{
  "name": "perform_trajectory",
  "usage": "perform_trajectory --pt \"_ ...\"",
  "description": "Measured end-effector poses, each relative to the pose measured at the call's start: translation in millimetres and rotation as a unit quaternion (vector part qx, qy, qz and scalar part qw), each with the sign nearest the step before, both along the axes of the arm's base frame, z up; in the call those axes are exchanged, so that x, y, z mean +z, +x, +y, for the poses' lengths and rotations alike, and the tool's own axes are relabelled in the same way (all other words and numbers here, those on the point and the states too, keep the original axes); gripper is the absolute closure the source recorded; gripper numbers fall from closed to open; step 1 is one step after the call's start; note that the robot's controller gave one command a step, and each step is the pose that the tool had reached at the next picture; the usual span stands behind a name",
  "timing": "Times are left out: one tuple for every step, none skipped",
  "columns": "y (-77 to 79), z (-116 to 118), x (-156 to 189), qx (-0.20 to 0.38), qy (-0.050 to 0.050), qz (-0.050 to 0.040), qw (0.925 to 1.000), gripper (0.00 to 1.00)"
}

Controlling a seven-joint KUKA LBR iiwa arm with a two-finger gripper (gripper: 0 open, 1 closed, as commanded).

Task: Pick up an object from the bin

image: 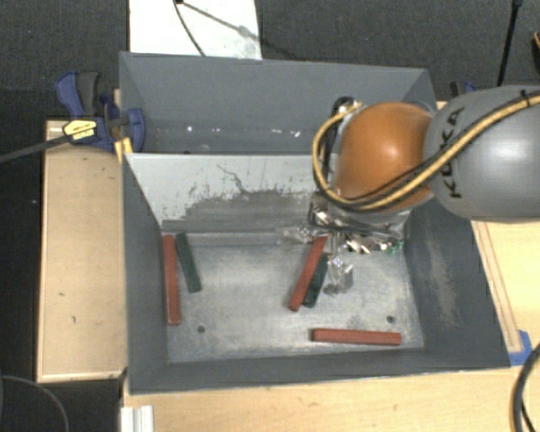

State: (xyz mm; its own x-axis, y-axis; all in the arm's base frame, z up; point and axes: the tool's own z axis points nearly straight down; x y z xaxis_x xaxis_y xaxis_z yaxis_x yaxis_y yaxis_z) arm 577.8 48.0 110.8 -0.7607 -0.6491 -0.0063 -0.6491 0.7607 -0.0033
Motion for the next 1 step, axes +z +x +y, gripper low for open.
perform_trajectory --pt "4.3 -8.5 -41.2 0.104 -0.001 0.0037 0.9946 0.0"
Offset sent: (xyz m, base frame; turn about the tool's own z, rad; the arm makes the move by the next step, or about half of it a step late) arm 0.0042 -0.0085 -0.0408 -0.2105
